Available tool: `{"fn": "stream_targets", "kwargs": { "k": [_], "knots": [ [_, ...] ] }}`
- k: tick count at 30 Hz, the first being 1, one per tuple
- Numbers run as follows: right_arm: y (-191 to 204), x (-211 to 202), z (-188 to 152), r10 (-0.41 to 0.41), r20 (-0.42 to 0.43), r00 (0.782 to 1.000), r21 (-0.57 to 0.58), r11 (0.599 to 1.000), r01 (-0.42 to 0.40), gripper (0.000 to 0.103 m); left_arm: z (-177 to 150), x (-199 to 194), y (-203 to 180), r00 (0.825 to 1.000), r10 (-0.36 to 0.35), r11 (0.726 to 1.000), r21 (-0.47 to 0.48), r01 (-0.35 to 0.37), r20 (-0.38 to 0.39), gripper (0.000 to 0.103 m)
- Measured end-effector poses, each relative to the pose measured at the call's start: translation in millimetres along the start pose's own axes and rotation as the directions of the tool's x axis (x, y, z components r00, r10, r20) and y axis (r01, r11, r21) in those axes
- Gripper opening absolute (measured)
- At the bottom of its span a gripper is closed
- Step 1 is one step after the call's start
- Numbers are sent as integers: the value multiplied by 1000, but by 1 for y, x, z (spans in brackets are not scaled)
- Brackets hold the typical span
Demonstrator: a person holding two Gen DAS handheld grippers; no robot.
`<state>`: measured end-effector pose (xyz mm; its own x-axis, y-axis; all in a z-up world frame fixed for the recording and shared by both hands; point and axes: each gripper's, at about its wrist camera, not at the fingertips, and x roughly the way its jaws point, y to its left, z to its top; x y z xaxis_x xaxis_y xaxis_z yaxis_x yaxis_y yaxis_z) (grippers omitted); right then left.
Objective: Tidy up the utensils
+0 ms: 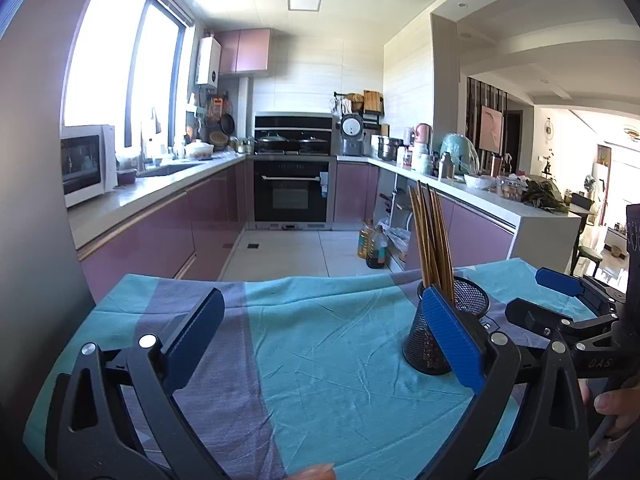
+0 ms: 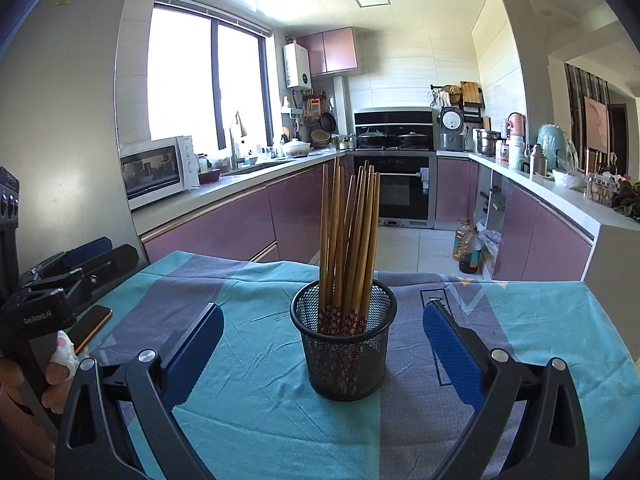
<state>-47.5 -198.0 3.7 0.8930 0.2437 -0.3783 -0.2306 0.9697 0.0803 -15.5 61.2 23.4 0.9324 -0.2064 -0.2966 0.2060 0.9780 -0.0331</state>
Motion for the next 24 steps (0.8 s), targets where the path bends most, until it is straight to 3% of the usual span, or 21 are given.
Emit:
{"fn": "stream_targets", "kwargs": {
  "k": [12, 24],
  "knots": [
    [13, -19, -6, -45, 78, 996, -22, 999, 46, 97, -2, -31, 1, 998, 41, 999, -3, -41, 46, 97],
    [18, -27, -8, -93, 117, 989, -20, 995, 96, 97, -1, -37, -3, 996, 56, 998, -4, -56, 66, 97]
  ]
}}
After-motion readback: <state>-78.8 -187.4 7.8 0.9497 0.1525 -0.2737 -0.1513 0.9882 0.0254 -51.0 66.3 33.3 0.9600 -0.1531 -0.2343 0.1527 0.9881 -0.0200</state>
